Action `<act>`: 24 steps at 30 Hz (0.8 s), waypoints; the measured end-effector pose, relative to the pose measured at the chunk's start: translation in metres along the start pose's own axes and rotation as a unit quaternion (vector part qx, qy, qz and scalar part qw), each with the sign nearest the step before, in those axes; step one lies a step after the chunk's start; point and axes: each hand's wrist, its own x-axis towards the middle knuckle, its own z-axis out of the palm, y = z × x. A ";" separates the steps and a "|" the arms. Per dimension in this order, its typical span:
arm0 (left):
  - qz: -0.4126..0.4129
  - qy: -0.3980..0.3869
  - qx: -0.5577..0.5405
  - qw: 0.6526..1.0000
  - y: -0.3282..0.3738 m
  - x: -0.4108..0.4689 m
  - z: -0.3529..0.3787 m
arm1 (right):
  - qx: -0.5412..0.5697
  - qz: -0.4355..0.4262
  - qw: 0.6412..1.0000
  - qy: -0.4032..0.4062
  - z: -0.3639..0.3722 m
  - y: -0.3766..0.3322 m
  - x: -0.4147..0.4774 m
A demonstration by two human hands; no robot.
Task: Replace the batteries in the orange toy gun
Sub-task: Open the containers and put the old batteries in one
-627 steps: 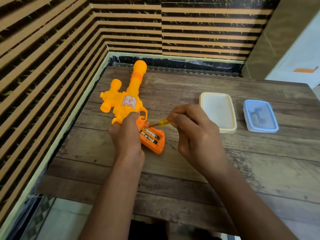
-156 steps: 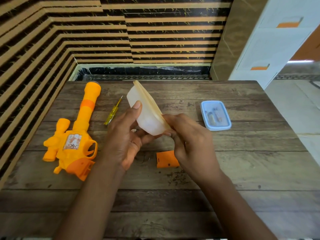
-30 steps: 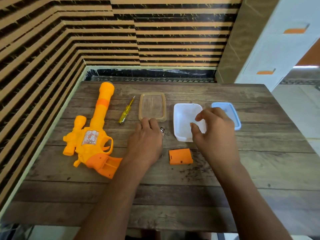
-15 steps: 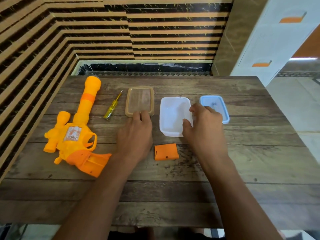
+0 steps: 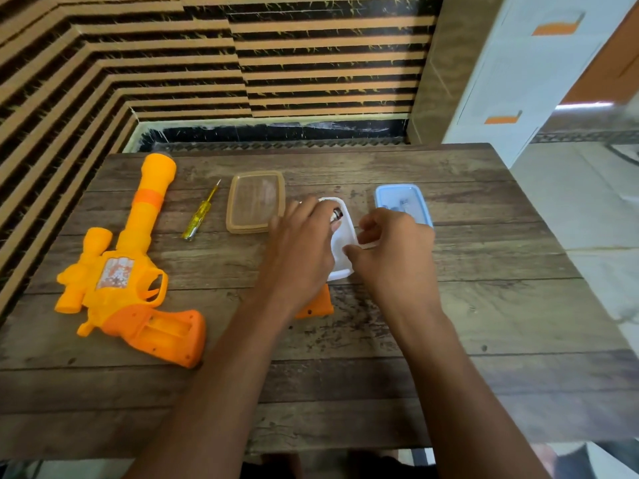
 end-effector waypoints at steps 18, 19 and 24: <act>-0.068 -0.054 -0.011 0.996 0.005 0.000 -0.006 | -0.012 -0.019 1.000 0.003 0.000 0.002 0.001; -0.073 -0.052 -0.008 0.996 0.006 0.000 -0.006 | -0.011 -0.020 1.000 0.004 0.000 0.002 0.001; -0.108 -0.026 0.002 0.994 0.012 0.001 -0.009 | -0.002 -0.018 1.000 0.007 0.000 0.002 0.000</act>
